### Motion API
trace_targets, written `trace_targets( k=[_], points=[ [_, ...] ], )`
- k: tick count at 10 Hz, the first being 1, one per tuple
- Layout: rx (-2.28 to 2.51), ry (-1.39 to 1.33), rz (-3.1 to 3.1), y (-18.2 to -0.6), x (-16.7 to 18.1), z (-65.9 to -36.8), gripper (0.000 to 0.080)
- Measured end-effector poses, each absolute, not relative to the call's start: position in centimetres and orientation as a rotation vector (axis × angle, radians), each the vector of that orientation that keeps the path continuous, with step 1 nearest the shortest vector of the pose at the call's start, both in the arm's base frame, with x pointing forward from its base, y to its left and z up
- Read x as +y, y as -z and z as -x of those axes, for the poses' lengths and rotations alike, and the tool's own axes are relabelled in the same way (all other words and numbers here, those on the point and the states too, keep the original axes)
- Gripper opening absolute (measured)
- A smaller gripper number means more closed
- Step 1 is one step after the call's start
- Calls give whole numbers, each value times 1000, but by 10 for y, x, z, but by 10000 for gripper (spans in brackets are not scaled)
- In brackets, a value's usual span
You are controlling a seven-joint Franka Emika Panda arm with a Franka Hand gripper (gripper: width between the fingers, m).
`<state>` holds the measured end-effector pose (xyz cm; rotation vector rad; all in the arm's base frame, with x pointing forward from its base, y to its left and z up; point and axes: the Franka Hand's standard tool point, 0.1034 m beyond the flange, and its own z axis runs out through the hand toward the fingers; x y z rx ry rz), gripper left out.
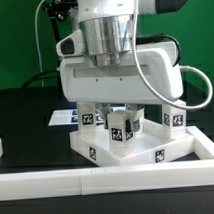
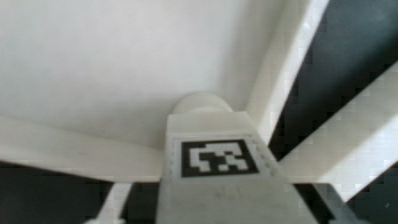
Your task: Assemble square table
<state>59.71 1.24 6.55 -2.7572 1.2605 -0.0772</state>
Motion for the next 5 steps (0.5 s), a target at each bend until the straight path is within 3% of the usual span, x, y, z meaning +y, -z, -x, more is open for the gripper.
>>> trace_targets(
  k=[5],
  points=[
    [1508,53,2613,-65,14,-597,315]
  ],
)
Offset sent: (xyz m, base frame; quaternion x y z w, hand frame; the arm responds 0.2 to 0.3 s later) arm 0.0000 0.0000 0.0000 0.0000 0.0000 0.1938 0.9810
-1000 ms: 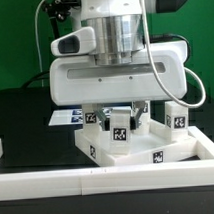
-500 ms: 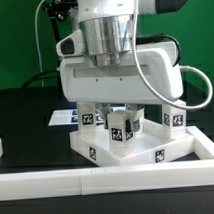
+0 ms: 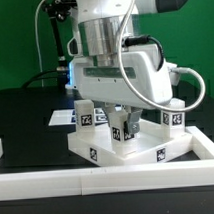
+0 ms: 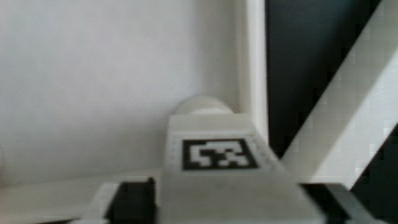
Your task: Assemble square table
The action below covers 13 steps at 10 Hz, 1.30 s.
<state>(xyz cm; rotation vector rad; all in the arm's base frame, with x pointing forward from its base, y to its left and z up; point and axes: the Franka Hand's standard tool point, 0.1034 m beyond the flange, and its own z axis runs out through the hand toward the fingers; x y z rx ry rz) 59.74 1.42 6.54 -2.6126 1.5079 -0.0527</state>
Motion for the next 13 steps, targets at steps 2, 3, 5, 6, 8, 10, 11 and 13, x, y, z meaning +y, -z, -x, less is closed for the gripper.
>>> trace_targets(
  k=[2,3,5,6,8,10,11,13],
  points=[
    [1431,51,2656,-66,16,-598,494],
    [1301,54,2725,-67,16,-599,615],
    [1010,72,2849,-68,16,-599,639],
    [857,81,2903,-68,17,-599,648],
    [579,85,2980,-68,16,-599,649],
    [261,83,3059,-71,17,-601,649],
    [157,85,3077,-71,18,-602,649],
    [-108,145,3110,-74,22,-607,649]
  ],
)
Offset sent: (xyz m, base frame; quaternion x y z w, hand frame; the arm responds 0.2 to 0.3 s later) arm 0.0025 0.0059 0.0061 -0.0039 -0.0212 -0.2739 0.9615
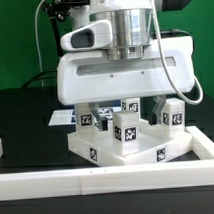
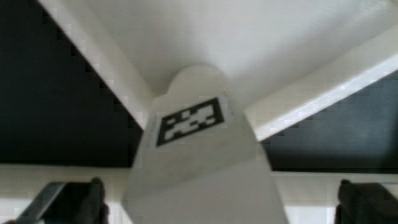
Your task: Assemble square table
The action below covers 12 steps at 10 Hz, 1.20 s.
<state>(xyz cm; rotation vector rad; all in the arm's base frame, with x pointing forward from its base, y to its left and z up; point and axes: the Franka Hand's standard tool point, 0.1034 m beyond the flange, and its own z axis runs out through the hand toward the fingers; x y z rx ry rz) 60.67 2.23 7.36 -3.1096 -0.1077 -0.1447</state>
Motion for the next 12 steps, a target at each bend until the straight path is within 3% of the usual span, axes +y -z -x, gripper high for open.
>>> trace_targets(
  k=[2,3,4,5,6,9,12],
  points=[
    [-283,153,3105,-74,18,-608,649],
    [-369,157,3100,-75,12,-609,564],
    [-372,158,3099,-74,13,-609,427],
    [-371,157,3099,-74,13,-609,427],
    [-370,158,3100,-74,12,-609,289],
    [-313,157,3103,-74,12,-609,289],
    [78,165,3097,-74,10,-609,289]
  ],
)
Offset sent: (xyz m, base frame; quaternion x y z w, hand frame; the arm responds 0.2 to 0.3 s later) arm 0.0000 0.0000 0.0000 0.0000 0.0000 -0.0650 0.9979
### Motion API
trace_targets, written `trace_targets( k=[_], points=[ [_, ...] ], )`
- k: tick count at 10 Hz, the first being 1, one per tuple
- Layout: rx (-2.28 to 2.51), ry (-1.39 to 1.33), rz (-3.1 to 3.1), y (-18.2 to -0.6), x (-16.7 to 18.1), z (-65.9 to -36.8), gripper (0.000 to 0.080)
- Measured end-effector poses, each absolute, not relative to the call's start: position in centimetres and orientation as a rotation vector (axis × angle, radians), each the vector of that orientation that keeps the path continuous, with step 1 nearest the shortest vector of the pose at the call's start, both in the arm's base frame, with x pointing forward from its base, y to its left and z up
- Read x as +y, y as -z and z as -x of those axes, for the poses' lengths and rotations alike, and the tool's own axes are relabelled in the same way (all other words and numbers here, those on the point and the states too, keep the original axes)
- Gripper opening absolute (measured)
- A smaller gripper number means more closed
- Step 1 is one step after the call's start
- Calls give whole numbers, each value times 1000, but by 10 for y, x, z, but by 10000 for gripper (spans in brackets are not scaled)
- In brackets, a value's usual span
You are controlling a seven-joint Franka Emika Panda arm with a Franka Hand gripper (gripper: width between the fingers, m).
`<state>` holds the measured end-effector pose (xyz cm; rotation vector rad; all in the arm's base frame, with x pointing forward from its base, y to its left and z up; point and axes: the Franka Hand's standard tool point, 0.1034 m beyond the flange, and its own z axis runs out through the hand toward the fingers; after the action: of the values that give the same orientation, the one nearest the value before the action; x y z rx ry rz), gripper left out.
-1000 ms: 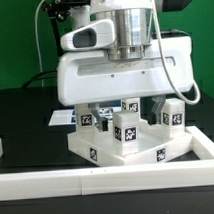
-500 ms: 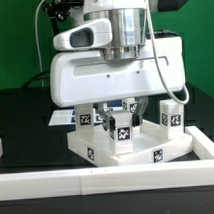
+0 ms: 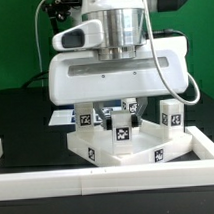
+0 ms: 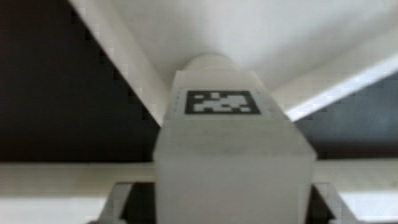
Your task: Assemble square table
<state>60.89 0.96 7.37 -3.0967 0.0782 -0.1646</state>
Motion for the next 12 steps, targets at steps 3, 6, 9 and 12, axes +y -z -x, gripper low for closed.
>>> trace_targets(
  k=[3,6,9,12],
  points=[
    [652,142,2989,-72,5,-606,290],
    [1083,117,2844,-71,10,-606,290],
    [1423,63,2678,-71,19,-604,290],
    [1630,43,2547,-71,21,-603,291]
  ],
)
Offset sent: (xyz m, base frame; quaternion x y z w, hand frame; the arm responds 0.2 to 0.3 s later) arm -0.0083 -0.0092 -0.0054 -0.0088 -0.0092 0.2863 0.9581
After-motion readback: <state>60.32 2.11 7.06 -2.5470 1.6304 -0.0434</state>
